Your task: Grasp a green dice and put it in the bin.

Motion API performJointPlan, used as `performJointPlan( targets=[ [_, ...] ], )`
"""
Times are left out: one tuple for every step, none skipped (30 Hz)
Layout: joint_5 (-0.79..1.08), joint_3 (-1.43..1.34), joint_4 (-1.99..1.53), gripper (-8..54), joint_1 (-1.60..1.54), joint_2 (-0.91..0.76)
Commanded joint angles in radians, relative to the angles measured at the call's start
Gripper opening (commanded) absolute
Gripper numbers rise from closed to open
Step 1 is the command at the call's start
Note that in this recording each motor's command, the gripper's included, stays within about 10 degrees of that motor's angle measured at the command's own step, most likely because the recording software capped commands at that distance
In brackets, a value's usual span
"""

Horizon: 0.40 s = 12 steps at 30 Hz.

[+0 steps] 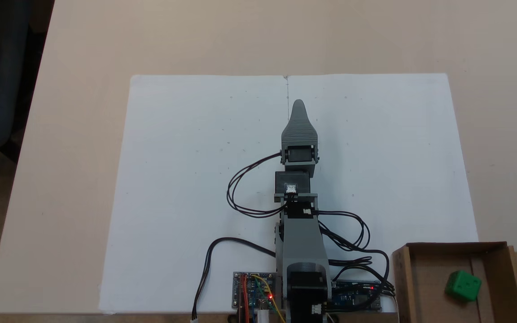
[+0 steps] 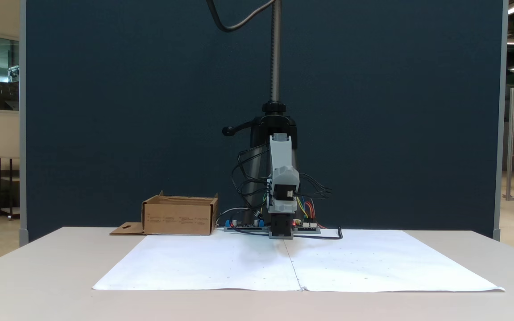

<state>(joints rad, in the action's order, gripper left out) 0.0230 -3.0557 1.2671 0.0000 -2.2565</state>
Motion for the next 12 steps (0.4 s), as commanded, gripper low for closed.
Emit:
performJointPlan(
  targets=[
    [0.006, -0.075, 0.17, 44.6, -0.003, -0.114],
    [0.006, -0.075, 0.184, 44.6, -0.003, -0.114],
    [0.006, -0.075, 0.196, 44.6, -0.003, -0.114],
    [0.006, -0.075, 0.208, 44.6, -0.005, -0.114],
    [0.006, -0.075, 0.217, 44.6, -0.005, -0.114],
    [0.008, -0.075, 0.228, 44.6, -0.005, -0.114],
    [0.008, -0.075, 0.257, 44.6, -0.003, -0.114],
    [0.008, -0.075, 0.264, 44.6, -0.003, -0.114],
    [0.008, -0.075, 0.276, 44.6, -0.003, -0.114],
    [0.008, -0.075, 0.29, 44.6, -0.005, -0.114],
    [0.008, -0.075, 0.302, 44.6, -0.003, -0.114],
    [0.008, -0.075, 0.316, 44.6, -0.005, -0.114]
  ],
)
